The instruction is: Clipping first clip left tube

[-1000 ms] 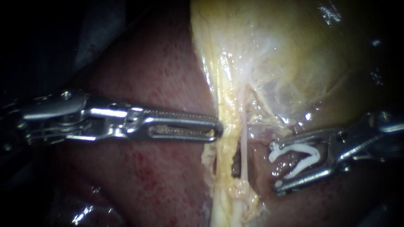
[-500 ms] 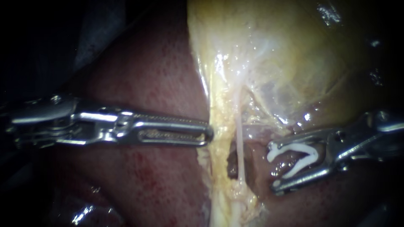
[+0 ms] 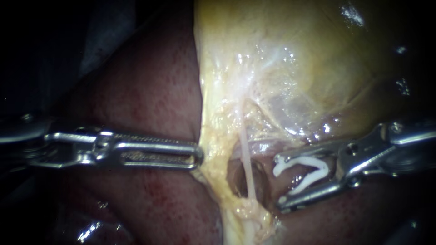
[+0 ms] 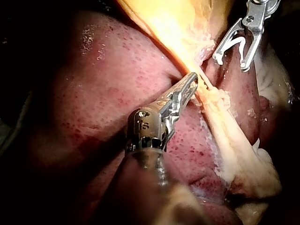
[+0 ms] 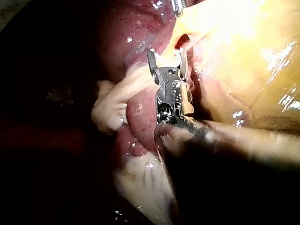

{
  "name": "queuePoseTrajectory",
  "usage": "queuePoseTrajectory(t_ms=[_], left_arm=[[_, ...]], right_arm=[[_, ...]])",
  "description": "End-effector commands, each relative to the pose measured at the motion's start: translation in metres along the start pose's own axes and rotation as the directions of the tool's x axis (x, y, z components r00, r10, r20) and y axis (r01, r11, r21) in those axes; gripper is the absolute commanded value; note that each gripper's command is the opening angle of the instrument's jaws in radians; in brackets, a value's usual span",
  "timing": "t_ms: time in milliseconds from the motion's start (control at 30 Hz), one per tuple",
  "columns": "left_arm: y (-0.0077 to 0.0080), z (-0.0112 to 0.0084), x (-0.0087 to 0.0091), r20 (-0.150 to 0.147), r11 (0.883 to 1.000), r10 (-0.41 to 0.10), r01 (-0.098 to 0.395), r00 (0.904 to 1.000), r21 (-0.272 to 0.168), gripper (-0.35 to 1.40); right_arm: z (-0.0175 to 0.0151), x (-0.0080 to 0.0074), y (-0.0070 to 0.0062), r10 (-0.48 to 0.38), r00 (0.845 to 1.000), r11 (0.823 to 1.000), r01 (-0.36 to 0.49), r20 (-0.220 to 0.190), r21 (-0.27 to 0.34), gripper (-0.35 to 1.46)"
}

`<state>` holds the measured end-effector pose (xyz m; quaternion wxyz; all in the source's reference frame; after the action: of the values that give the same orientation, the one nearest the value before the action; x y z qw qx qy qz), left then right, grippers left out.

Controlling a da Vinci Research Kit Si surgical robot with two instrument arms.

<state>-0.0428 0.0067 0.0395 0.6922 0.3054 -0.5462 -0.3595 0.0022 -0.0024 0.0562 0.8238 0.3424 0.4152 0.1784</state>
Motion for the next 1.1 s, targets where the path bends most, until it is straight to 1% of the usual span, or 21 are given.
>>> queuePoseTrajectory(t_ms=[33,300,467,567,700,867,1000,1100], left_arm=[[-0.0001,0.0,0.0,-0.001,1.0,0.001,-0.001,1.0,-0.001,-0.35],[-0.0004,-0.0001,-0.0002,-0.001,1.0,0.0,0.0,1.0,0.0,-0.35],[-0.0007,0.0,-0.0003,0.0,1.0,-0.001,0.001,1.0,0.0,-0.35],[-0.0008,0.0,-0.0004,0.0,1.0,-0.001,0.001,1.0,0.0,-0.35],[-0.001,0.0,-0.0004,0.0,1.0,-0.001,0.001,1.0,0.0,-0.35],[-0.0012,0.0,-0.0004,-0.001,1.0,-0.001,0.001,1.0,0.0,-0.35],[-0.0013,0.0001,-0.0004,0.0,1.0,-0.001,0.001,1.0,0.0,-0.35],[-0.0014,0.0001,-0.0004,0.0,1.0,-0.001,0.001,1.0,0.0,-0.35]], right_arm=[[0.0005,-0.0002,0.0,-0.002,1.0,1.0,0.002,0.003,0.004,0.51],[0.0038,-0.0014,-0.0002,-0.015,1.0,1.0,0.015,0.018,0.017,0.51],[0.0055,-0.0018,0.0,-0.021,0.999,0.999,0.02,0.03,0.033,0.5],[0.0063,-0.0019,0.0002,-0.023,0.999,0.999,0.022,0.031,0.033,0.5],[0.0074,-0.0023,0.0007,-0.027,0.999,0.999,0.026,0.036,0.036,0.5],[0.0077,-0.0029,0.0016,-0.03,0.999,0.999,0.029,0.037,0.033,0.51],[0.0079,-0.0029,0.0022,-0.029,0.999,0.999,0.028,0.036,0.032,0.52],[0.0083,-0.0027,0.0024,-0.029,0.999,0.999,0.028,0.036,0.03,0.52]])
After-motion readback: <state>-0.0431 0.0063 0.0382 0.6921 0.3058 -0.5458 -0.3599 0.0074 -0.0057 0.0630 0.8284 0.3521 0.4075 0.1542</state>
